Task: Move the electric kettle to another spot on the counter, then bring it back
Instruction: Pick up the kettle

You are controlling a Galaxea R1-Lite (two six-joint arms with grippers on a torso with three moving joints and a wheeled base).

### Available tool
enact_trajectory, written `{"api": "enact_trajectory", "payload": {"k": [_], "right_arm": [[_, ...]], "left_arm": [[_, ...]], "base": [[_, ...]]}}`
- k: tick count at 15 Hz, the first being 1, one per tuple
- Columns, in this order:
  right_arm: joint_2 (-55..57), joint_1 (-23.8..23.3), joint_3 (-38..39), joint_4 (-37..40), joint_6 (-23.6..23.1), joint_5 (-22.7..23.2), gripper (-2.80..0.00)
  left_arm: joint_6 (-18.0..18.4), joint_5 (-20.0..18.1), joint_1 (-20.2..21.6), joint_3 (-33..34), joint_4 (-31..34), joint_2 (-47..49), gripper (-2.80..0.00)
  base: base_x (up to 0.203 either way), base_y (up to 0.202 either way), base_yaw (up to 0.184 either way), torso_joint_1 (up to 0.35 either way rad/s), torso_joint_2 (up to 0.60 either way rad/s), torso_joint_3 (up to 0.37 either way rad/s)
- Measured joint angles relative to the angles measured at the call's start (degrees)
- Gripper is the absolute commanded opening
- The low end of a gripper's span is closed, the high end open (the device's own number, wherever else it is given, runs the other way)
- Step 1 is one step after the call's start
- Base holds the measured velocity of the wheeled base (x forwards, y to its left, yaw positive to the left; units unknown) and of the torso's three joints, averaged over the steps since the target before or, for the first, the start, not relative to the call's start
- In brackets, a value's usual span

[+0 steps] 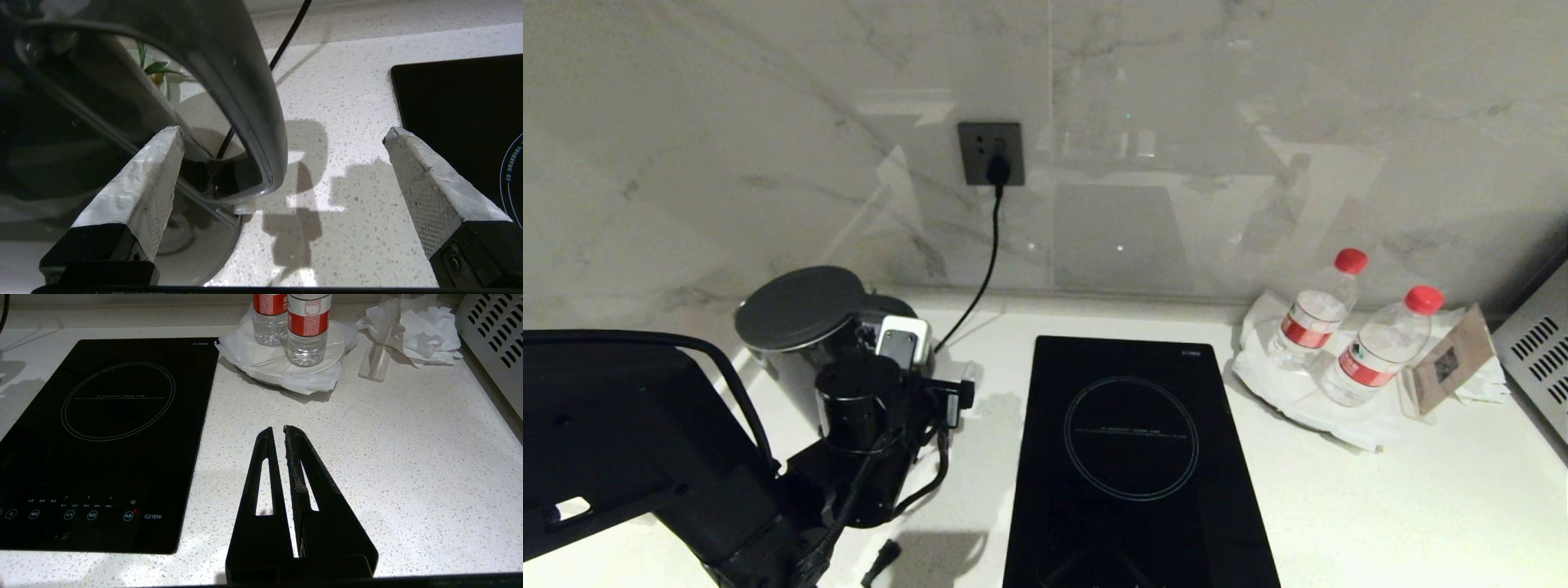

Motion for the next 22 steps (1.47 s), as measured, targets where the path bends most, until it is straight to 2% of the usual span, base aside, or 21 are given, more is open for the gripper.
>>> {"api": "enact_trajectory", "payload": {"k": [4, 8, 18, 19, 22], "right_arm": [[0.0, 0.0, 0.0, 0.0, 0.0, 0.0, -2.80], [0.0, 0.0, 0.0, 0.0, 0.0, 0.0, -2.80], [0.0, 0.0, 0.0, 0.0, 0.0, 0.0, -2.80], [0.0, 0.0, 0.0, 0.0, 0.0, 0.0, -2.80], [0.0, 0.0, 0.1, 0.0, 0.0, 0.0, -2.80]], "left_arm": [[0.0, 0.1, -2.3, -1.3, 0.4, -0.3, 0.00], [0.1, 0.1, -2.7, -4.3, 0.9, 0.3, 0.00], [0.0, 0.3, 1.7, -13.7, 3.9, 3.9, 0.00], [0.0, 0.5, 1.7, -13.9, 3.9, 3.9, -2.80], [0.0, 0.6, 1.8, -13.8, 3.9, 3.6, -2.80]], "base": [[0.000, 0.000, 0.000, 0.000, 0.00, 0.000], [0.000, 0.000, 0.000, 0.000, 0.00, 0.000], [0.000, 0.000, 0.000, 0.000, 0.00, 0.000], [0.000, 0.000, 0.000, 0.000, 0.00, 0.000], [0.000, 0.000, 0.000, 0.000, 0.00, 0.000]]}}
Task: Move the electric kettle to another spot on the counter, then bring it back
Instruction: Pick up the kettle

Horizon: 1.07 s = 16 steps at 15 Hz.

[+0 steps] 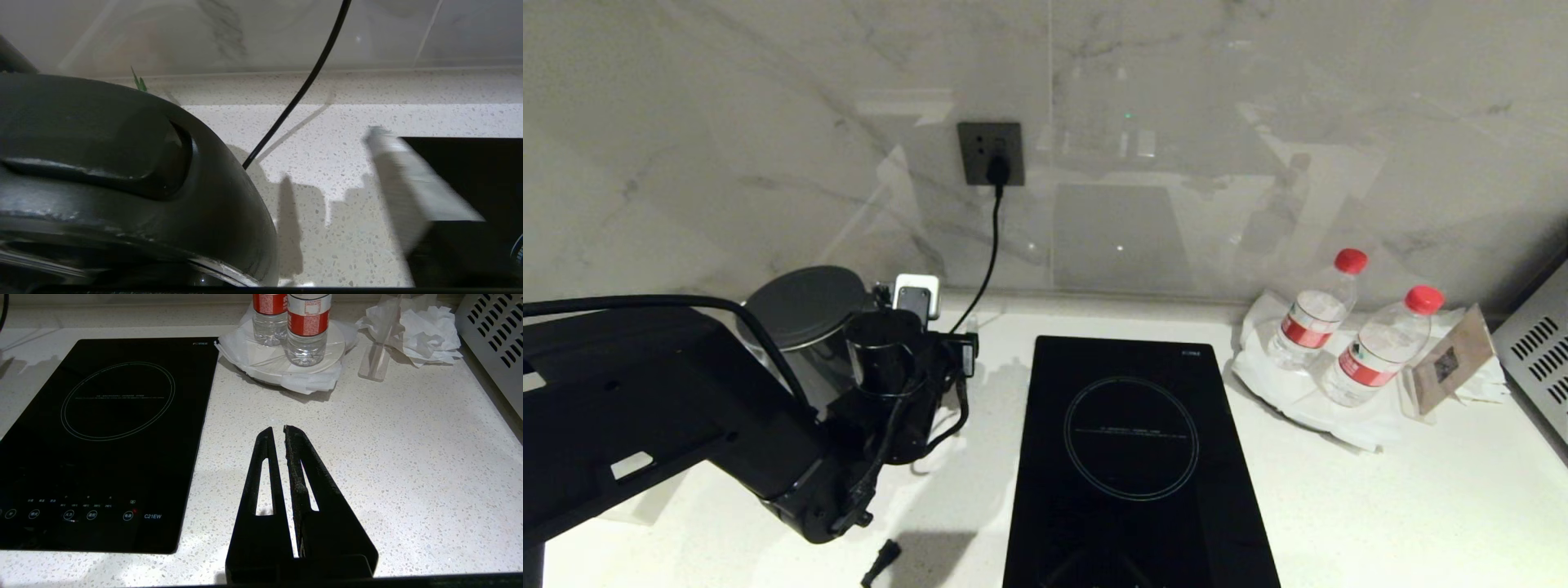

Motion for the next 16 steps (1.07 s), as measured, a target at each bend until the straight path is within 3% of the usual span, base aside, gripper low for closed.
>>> {"api": "enact_trajectory", "payload": {"k": [11, 16], "right_arm": [[0.0, 0.0, 0.0, 0.0, 0.0, 0.0, -2.80], [0.0, 0.0, 0.0, 0.0, 0.0, 0.0, -2.80]], "left_arm": [[0.1, 0.1, 0.2, 0.5, 0.2, -2.5, -2.80], [0.3, 0.1, 0.9, -2.4, 4.6, -5.3, -2.80]], "base": [[0.000, 0.000, 0.000, 0.000, 0.00, 0.000], [0.000, 0.000, 0.000, 0.000, 0.00, 0.000]]}}
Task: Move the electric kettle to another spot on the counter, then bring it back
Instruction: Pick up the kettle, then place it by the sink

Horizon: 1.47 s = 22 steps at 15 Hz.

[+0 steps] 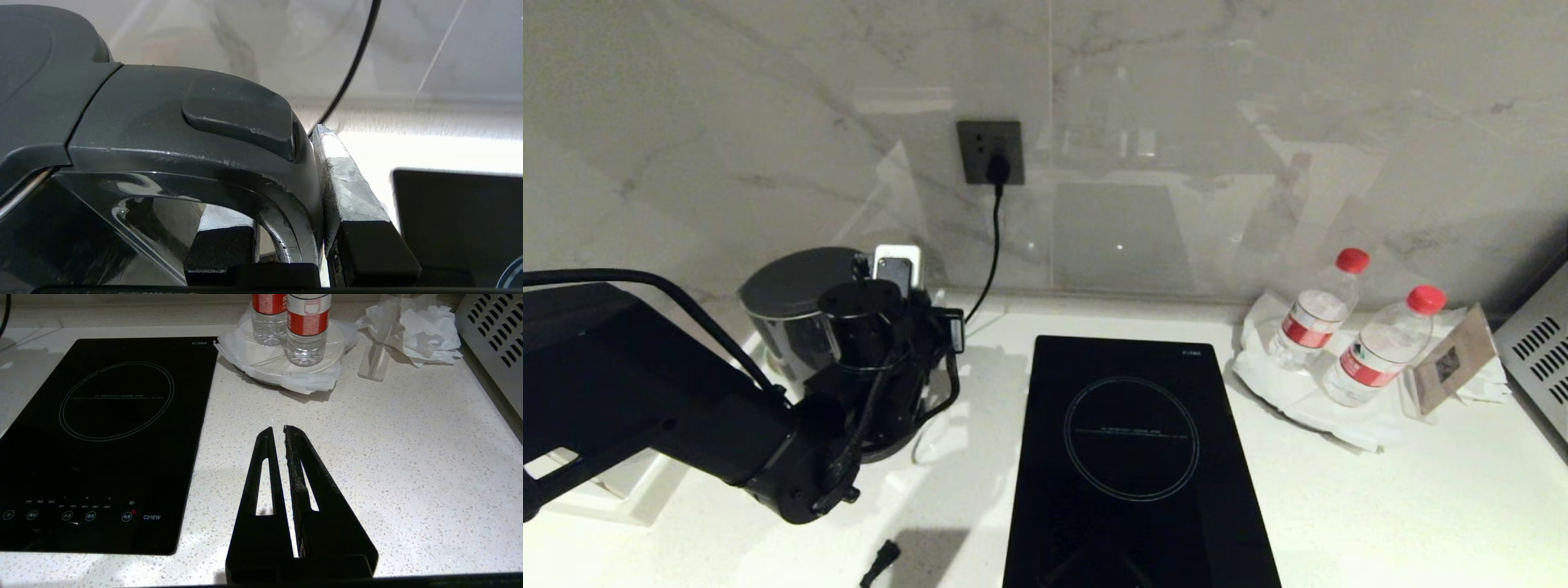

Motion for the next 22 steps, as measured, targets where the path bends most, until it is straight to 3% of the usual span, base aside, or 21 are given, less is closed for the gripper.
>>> {"api": "enact_trajectory", "payload": {"k": [6, 11, 16, 22], "right_arm": [[0.0, 0.0, 0.0, 0.0, 0.0, 0.0, -2.80], [0.0, 0.0, 0.0, 0.0, 0.0, 0.0, -2.80], [0.0, 0.0, 0.0, 0.0, 0.0, 0.0, -2.80], [0.0, 0.0, 0.0, 0.0, 0.0, 0.1, -2.80]], "left_arm": [[0.0, -0.4, 0.4, -2.1, 7.9, -7.2, -2.80], [-0.4, -0.7, 0.1, 3.4, 18.9, -17.8, -2.80], [-0.3, -3.2, 0.6, 11.9, 25.5, -29.3, -2.80], [-0.8, -4.1, 2.1, 16.1, 26.6, -35.1, -2.80]], "base": [[0.000, 0.000, 0.000, 0.000, 0.00, 0.000], [0.000, 0.000, 0.000, 0.000, 0.00, 0.000], [0.000, 0.000, 0.000, 0.000, 0.00, 0.000], [0.000, 0.000, 0.000, 0.003, 0.00, 0.043]]}}
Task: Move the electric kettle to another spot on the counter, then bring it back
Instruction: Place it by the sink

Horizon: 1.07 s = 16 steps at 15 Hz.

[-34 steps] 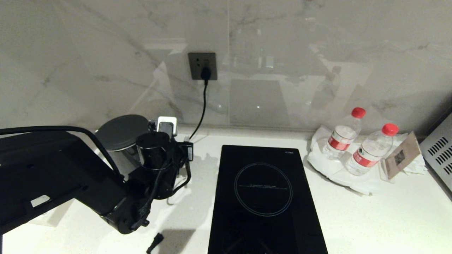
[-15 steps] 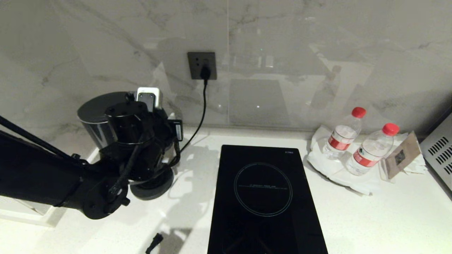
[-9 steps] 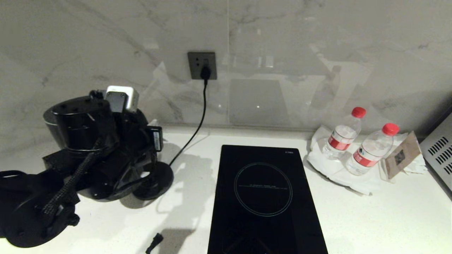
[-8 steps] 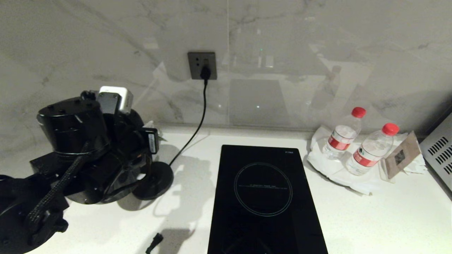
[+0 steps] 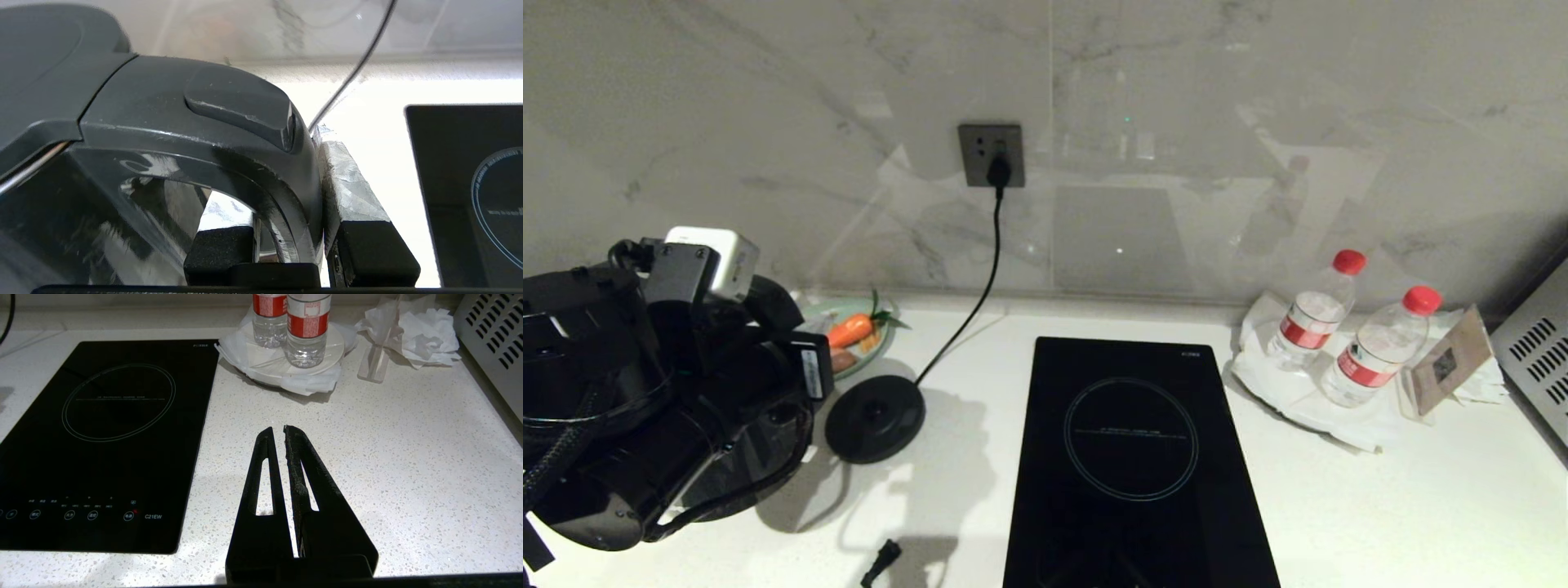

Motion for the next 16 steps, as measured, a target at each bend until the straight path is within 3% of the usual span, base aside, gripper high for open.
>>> {"api": "enact_trajectory", "payload": {"k": [16], "right_arm": [[0.0, 0.0, 0.0, 0.0, 0.0, 0.0, -2.80]], "left_arm": [[-4.4, -0.1, 0.2, 5.3, -0.4, -1.4, -2.80]], "base": [[0.000, 0.000, 0.000, 0.002, 0.00, 0.186]]}}
